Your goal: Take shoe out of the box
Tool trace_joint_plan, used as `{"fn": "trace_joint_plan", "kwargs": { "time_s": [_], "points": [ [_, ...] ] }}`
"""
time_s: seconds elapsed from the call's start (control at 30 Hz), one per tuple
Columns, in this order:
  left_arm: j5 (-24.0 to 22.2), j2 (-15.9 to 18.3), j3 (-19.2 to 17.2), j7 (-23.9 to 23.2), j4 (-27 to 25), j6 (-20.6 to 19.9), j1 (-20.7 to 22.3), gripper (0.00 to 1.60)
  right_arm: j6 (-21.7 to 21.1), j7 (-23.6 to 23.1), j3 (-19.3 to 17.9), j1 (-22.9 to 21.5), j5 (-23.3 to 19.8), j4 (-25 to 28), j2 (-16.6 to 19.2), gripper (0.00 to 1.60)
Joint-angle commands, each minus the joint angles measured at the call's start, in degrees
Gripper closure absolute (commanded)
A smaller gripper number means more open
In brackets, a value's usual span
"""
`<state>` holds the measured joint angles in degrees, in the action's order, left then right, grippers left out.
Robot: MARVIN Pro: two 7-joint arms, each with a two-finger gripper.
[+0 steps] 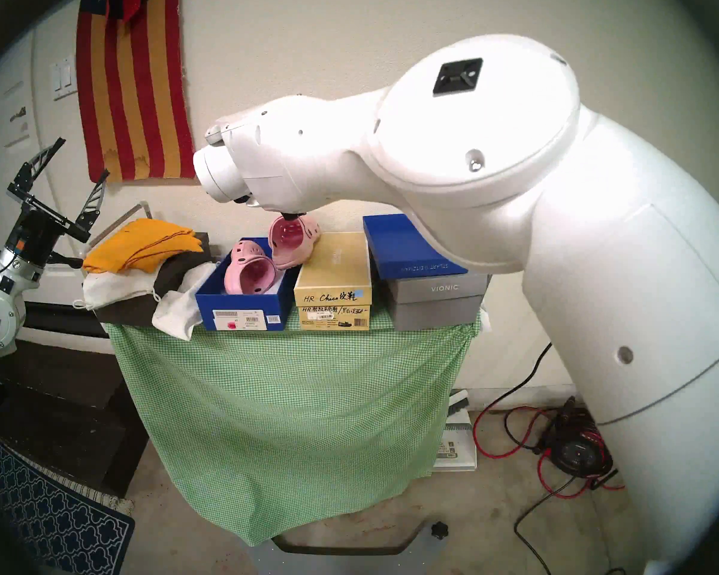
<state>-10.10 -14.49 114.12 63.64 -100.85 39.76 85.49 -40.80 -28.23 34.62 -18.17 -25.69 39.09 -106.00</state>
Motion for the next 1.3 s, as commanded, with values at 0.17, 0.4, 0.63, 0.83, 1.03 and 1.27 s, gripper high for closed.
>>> {"fn": "trace_joint_plan", "kwargs": {
  "time_s": [0.17,0.4,0.63,0.83,1.03,1.27],
  "points": [
    [0.13,0.0,-0.11,-0.1,0.12,0.08,0.02,0.0,5.88,2.61,-1.28,8.58,-1.11,-11.61,-5.83,0.0],
    [0.15,0.04,-0.13,-0.13,0.14,0.09,0.02,0.0,9.2,1.13,-0.17,10.76,-0.47,-17.63,-8.9,0.0],
    [0.18,0.08,-0.16,-0.17,0.17,0.11,0.03,0.0,12.84,-2.13,1.23,12.93,0.72,-23.98,-9.0,0.0],
    [0.18,0.09,-0.14,-0.18,0.16,0.1,0.05,0.0,14.89,-2.61,2.27,14.43,1.79,-25.86,-9.0,0.0],
    [0.17,0.1,-0.13,-0.19,0.16,0.1,0.07,0.0,17.93,-1.81,2.71,15.76,2.79,-28.06,-9.0,0.0],
    [0.14,0.08,-0.09,-0.19,0.13,0.07,0.11,0.0,20.39,-0.91,3.63,15.31,4.46,-29.42,-9.0,0.0]
  ]
}}
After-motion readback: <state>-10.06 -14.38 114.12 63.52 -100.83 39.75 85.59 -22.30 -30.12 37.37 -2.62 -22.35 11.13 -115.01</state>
